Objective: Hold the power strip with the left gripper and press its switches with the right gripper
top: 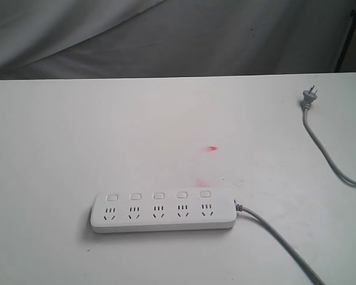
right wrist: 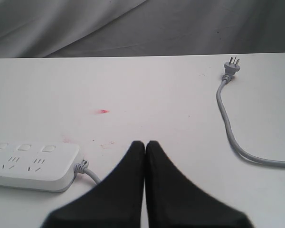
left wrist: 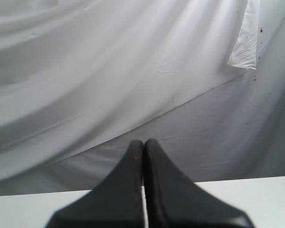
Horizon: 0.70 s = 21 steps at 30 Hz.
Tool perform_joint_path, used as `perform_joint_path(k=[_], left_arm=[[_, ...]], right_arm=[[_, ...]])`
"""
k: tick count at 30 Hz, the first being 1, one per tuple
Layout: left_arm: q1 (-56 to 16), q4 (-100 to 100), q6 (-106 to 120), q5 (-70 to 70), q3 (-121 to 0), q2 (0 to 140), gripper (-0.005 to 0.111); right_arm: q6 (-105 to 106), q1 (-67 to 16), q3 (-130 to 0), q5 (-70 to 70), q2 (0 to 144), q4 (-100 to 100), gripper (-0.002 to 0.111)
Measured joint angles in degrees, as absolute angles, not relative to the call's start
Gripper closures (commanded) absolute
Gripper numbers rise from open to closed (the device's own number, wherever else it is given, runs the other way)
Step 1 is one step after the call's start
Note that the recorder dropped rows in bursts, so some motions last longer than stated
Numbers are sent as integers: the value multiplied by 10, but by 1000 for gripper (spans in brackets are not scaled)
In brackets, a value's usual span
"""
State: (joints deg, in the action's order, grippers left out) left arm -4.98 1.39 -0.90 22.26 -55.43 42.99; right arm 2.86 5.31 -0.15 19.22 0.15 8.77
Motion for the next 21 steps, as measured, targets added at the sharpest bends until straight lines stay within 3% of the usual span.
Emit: perform_joint_path(k=[12,21], left_arm=[[-44,19,-9,226,-554,405,107],[67,19,-9,226,-553,310,107]], right_arm=[[29,53,-1,192,2,88,108],[29,53,-1,192,2,88,108]])
